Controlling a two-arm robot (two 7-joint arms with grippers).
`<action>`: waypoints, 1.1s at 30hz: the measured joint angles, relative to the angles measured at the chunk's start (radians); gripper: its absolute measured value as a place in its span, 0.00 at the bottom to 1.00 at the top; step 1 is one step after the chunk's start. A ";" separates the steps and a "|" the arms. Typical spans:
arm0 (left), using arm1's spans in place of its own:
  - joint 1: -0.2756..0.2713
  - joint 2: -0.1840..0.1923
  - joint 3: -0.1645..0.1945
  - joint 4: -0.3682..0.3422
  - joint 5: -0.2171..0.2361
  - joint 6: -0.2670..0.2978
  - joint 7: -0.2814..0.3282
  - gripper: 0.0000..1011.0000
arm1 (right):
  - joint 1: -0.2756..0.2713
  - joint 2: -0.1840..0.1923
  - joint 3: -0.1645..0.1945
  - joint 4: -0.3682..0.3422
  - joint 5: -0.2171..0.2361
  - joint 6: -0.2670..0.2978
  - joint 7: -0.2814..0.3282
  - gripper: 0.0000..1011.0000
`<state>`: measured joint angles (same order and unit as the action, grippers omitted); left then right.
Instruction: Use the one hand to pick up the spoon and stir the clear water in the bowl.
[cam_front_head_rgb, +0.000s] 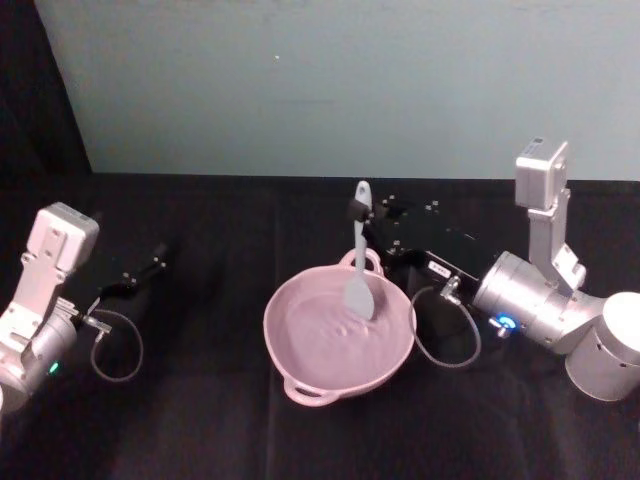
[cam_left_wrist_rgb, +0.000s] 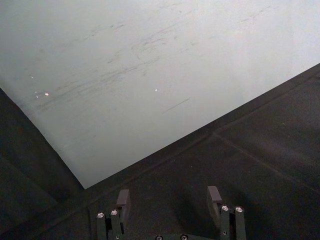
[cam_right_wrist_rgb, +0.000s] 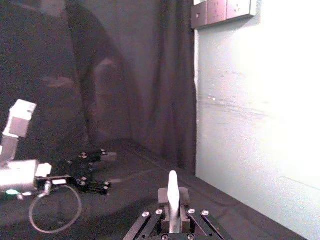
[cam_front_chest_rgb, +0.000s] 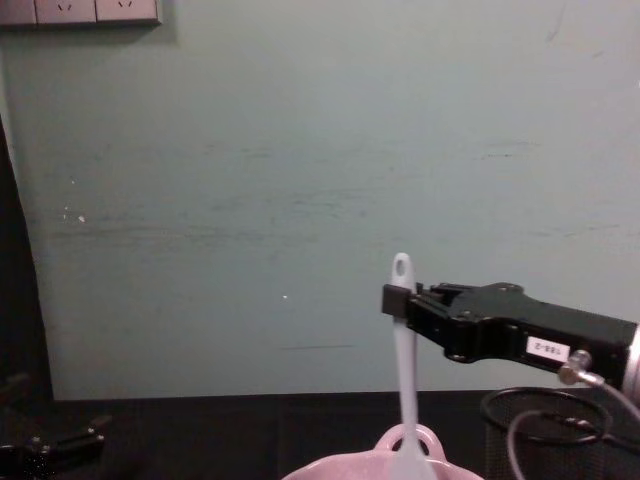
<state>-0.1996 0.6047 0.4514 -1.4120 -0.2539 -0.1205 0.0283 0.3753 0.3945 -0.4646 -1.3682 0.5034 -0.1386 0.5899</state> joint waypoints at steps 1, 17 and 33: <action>0.000 0.000 0.000 0.000 0.000 0.000 0.000 0.99 | 0.001 0.003 0.003 0.002 -0.002 -0.003 0.000 0.11; 0.000 0.000 0.000 0.000 0.000 0.000 0.000 0.99 | -0.048 0.053 0.005 -0.067 -0.040 -0.016 0.033 0.11; 0.000 0.000 0.000 0.000 0.000 0.000 0.000 0.99 | -0.066 0.012 -0.061 -0.106 -0.023 -0.003 0.066 0.11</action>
<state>-0.1995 0.6047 0.4514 -1.4120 -0.2539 -0.1205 0.0283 0.3089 0.4064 -0.5252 -1.4742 0.4805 -0.1420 0.6558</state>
